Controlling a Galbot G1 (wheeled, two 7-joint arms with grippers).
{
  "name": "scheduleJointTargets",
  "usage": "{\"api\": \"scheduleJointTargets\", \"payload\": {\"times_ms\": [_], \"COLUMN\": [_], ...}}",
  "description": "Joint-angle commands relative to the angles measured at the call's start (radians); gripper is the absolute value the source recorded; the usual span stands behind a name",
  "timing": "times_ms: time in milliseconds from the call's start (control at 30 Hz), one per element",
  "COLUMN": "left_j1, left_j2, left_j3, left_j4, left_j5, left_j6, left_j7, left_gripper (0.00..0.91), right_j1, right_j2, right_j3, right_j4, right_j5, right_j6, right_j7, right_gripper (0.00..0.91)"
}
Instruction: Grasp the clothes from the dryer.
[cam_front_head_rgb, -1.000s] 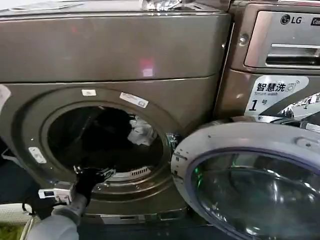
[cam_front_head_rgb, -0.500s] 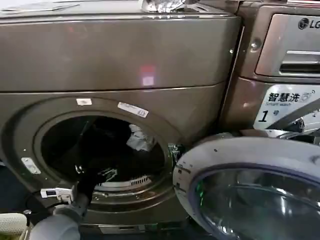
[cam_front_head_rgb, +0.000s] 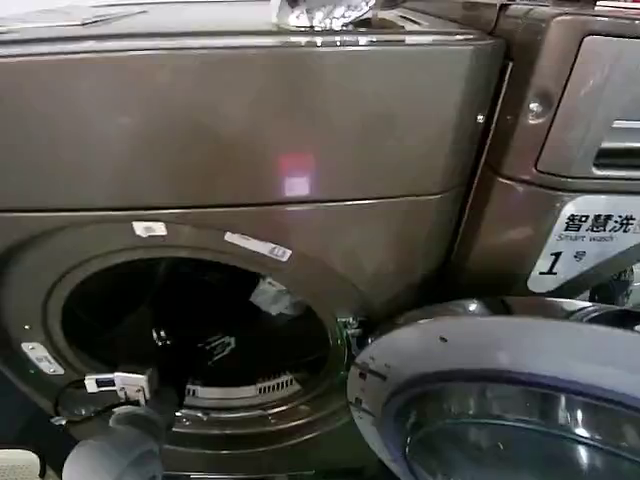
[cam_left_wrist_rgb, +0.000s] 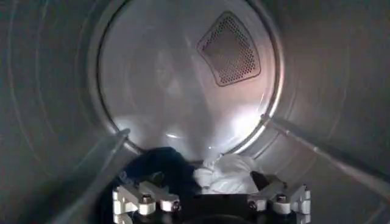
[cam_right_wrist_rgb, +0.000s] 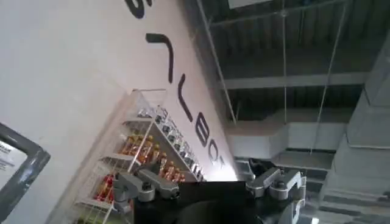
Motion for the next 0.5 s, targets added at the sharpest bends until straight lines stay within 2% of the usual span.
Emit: {"api": "scheduleJointTargets", "payload": {"times_ms": [33, 500], "left_j1": [-0.007, -0.012], "left_j2": [-0.001, -0.002], "left_j3": [0.002, 0.006], "left_j4": [0.007, 0.017], "left_j5": [0.003, 0.006], "left_j6": [-0.001, -0.001], "left_j7": [0.001, 0.003], "left_gripper": [0.907, 0.907], "right_j1": [0.000, 0.005], "right_j2": [0.000, -0.002], "right_j3": [0.002, 0.001], "right_j4": [-0.003, -0.010], "right_j5": [-0.015, -0.026], "right_j6": [-0.001, -0.002], "right_j7": [0.000, -0.003], "right_gripper": [0.907, 0.907]}}
